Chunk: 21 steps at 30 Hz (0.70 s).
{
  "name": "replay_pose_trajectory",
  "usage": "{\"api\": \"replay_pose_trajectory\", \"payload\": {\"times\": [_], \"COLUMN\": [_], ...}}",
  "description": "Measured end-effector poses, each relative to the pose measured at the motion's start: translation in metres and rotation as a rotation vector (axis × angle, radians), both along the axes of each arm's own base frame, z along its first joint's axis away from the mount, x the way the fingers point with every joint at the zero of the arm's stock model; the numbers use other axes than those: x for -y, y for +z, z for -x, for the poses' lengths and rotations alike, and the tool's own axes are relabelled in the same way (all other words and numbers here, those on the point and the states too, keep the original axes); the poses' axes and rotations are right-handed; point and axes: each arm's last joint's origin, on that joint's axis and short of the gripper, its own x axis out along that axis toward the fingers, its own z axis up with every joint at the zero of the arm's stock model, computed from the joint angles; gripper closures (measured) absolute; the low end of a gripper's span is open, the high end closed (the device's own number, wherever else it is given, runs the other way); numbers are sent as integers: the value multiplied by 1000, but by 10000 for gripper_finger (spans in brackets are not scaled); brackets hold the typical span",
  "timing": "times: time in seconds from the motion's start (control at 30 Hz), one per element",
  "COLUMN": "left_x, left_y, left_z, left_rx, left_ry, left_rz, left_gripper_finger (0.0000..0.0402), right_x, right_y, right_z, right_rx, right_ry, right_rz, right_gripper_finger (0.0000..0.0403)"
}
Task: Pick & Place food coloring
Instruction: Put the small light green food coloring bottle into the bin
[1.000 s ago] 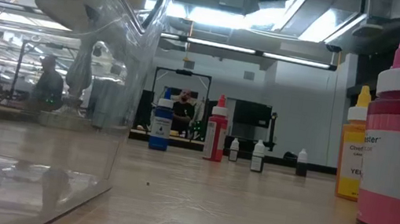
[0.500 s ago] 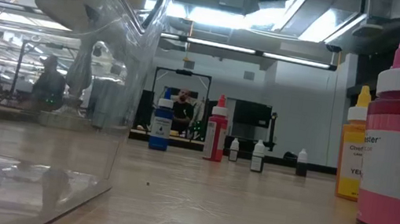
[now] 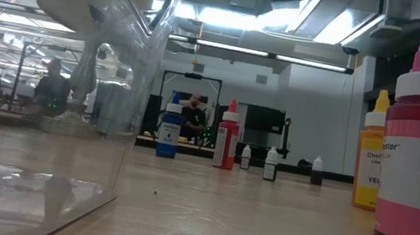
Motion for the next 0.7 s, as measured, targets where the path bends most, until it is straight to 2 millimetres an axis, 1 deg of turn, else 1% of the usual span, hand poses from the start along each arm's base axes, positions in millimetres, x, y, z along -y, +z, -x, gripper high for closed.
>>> {"api": "replay_pose_trajectory", "payload": {"times": [0.17,0.27,0.4,0.5,0.7], "left_x": [13,18,18,14,13], "left_y": [-1,-1,-3,-12,-34], "left_z": [23,30,36,39,47], "left_rx": [-43,-91,-109,-132,-103], "left_ry": [48,27,17,20,1], "left_rz": [47,72,35,-26,-116], "left_gripper_finger": [343,343,343,343,343], "right_x": [9,12,14,13,13], "right_y": [4,6,7,7,8], "right_z": [1,1,0,0,-1], "right_rx": [9,22,32,37,30], "right_ry": [-11,-20,-24,-24,-61], "right_rz": [-16,-19,-22,-24,-67], "right_gripper_finger": [250,250,250,250,250]}}
